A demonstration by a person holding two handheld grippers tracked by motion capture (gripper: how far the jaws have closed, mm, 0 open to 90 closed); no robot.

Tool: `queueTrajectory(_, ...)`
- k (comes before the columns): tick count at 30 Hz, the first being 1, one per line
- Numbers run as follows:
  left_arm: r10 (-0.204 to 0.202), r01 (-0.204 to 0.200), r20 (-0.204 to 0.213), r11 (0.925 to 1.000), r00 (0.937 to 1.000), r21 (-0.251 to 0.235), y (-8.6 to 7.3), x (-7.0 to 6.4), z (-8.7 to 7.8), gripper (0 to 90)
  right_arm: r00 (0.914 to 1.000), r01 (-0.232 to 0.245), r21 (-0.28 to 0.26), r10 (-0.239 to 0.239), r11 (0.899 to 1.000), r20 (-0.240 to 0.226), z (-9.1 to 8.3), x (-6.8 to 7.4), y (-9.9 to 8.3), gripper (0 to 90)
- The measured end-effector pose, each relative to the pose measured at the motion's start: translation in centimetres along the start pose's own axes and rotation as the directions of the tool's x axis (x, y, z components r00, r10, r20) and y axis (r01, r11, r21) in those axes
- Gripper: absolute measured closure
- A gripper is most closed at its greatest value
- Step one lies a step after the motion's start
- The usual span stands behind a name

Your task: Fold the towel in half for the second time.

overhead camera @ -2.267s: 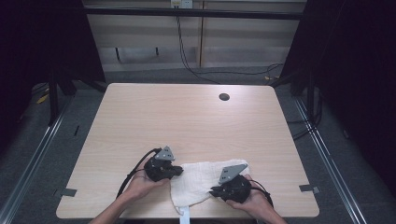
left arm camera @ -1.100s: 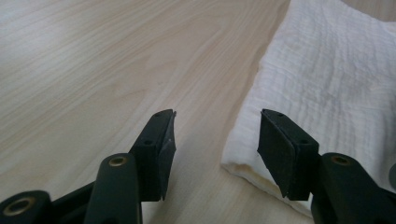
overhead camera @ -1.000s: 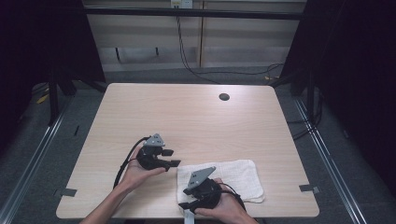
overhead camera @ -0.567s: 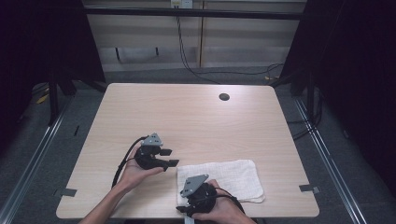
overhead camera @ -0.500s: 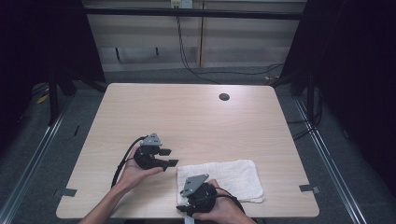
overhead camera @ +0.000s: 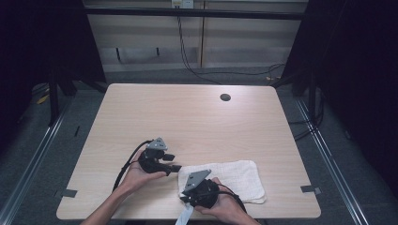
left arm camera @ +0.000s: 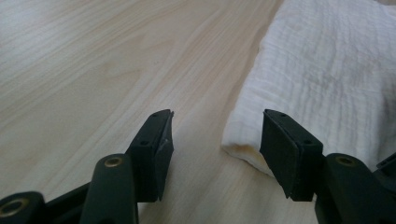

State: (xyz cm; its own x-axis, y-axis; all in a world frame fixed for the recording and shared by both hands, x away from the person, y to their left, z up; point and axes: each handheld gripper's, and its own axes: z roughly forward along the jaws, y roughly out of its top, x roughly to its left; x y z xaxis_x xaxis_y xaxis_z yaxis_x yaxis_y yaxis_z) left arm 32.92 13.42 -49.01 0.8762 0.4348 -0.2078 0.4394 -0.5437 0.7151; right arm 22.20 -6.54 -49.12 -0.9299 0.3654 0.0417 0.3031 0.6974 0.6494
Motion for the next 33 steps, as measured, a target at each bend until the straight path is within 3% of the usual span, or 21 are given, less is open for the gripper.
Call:
queueTrajectory(9, 0.027, -0.028, 0.021, 0.9986, 0.9994, 0.044, -0.1, -0.4, 1.2, 46.6, 0.9997, -0.024, 0.0, 0.024, 1.0, -0.011, 0.0, -0.1, 0.0, 81.8)
queueTrajectory(17, 0.044, -0.045, 0.017, 0.9981, 0.9989, 0.041, -0.1, -1.0, 1.5, 49.1, 0.9995, -0.028, -0.01, 0.028, 1.0, -0.014, 0.0, -0.2, -0.2, 81.8)
queueTrajectory(18, 0.062, -0.062, 0.002, 0.9968, 0.9981, 0.051, 0.0, -1.1, 1.6, 49.1, 0.9995, -0.027, -0.014, 0.027, 1.0, -0.017, 0.0, -0.2, -0.2, 81.9)
queueTrajectory(19, 0.072, -0.072, 0.003, 0.9959, 0.9974, 0.056, 0.0, -1.3, 1.6, 52.5, 0.9993, -0.034, -0.015, 0.033, 0.999, -0.015, 0.0, -0.2, -0.3, 82.0)
queueTrajectory(20, 0.085, -0.087, 0.04, 0.9943, 0.9956, 0.061, 0.0, -1.5, 1.7, 57.4, 0.9996, -0.029, -0.017, 0.029, 0.999, -0.007, 0.0, -0.1, -0.3, 82.2)
queueTrajectory(24, 0.105, -0.109, 0.046, 0.9913, 0.9934, 0.074, 0.1, -1.7, 1.7, 70.1, 0.9995, -0.03, -0.015, 0.03, 0.999, 0.007, -0.1, 0.0, -0.3, 82.3)
queueTrajectory(28, 0.061, -0.065, 0.068, 0.9965, 0.9958, 0.053, -0.1, -1.5, 1.8, 81.8, 0.9977, -0.066, -0.031, 0.066, 0.997, -0.019, 0.0, -0.3, -0.4, 83.0)
queueTrajectory(33, 0.04, -0.044, 0.082, 0.9983, 0.9958, 0.039, 0.1, -1.3, 1.5, 83.4, 0.9947, -0.097, -0.047, 0.095, 0.994, -0.039, 0.0, -0.4, -0.5, 83.2)
